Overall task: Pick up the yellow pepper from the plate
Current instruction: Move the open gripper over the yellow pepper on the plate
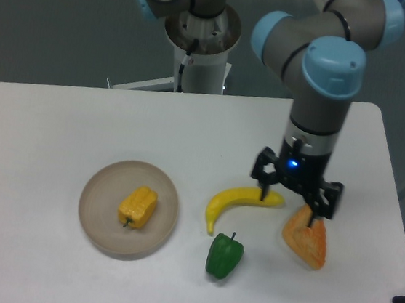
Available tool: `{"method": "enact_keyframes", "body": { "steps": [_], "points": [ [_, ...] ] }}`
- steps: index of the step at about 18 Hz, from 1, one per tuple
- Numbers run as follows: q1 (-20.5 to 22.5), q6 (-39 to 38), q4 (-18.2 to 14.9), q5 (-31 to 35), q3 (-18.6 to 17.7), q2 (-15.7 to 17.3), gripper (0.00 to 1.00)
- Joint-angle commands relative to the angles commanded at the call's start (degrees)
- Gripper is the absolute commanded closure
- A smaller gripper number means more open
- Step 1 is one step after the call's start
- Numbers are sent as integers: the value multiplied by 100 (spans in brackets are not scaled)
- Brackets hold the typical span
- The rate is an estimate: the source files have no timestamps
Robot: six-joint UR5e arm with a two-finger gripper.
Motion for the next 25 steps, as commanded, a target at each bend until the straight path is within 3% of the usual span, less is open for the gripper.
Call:
{"method": "enact_keyframes", "body": {
  "steps": [3, 5, 7, 11, 19, 25],
  "points": [
    [-351, -553, 183, 9, -404, 61, 0],
    [-483, -993, 823, -18, -720, 53, 0],
    [-650, -1109, 1229, -27, -1142, 62, 0],
    [-958, -1363, 1266, -44, -1328, 97, 0],
    [-1520, -1425, 1556, 43, -2057, 255, 0],
    [-1828, -1425, 1591, 316, -2058, 9, 0]
  ]
}}
